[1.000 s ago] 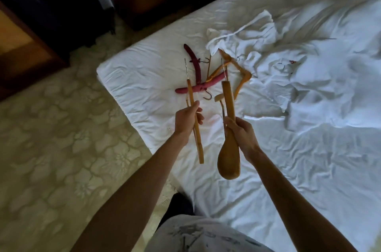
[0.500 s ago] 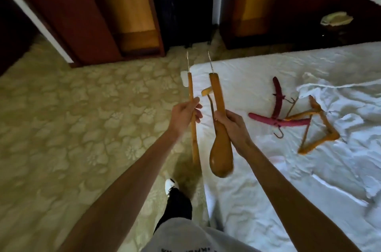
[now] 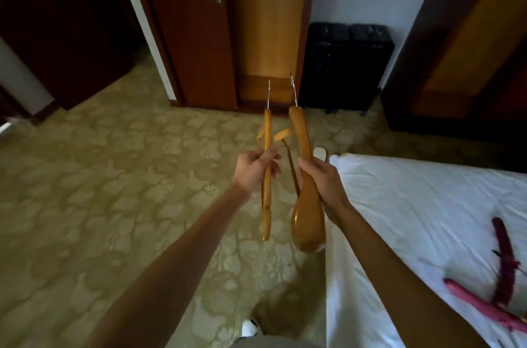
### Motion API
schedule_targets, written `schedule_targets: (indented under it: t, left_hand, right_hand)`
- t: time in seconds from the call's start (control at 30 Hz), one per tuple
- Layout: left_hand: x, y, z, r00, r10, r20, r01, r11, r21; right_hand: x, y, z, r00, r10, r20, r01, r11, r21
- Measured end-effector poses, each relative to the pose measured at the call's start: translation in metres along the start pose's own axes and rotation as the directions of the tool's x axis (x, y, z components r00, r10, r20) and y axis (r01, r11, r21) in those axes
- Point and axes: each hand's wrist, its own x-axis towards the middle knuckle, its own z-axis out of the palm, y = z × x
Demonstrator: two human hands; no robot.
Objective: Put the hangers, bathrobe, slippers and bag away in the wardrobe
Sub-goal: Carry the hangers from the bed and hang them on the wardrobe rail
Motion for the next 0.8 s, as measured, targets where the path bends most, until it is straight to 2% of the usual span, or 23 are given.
schedule_targets:
  t: [0.33, 0.53, 0.8]
  left_hand:
    - [0.204, 0.043, -0.055, 1.0, 0.009, -0.012, -0.01, 0.999, -0.049]
    - [0.375, 0.072, -0.063, 0.998, 0.056, 0.015, -0.055, 0.998, -0.024]
    - [0.594, 0.163, -0.069, 0.991, 0.129, -0.043, -0.128, 0.992, 0.017]
  right_hand:
    - [0.209, -0.041, 0.052, 0.999, -0.017, 0.038, 0.014, 0.998, 0.056]
    - [0.384, -0.071, 0.066, 0.993, -0.1, 0.067, 0.097, 0.994, 0.044]
    - [0.62, -0.159, 0.082, 0.99, -0.122, 0.078, 0.117, 0.991, 0.058]
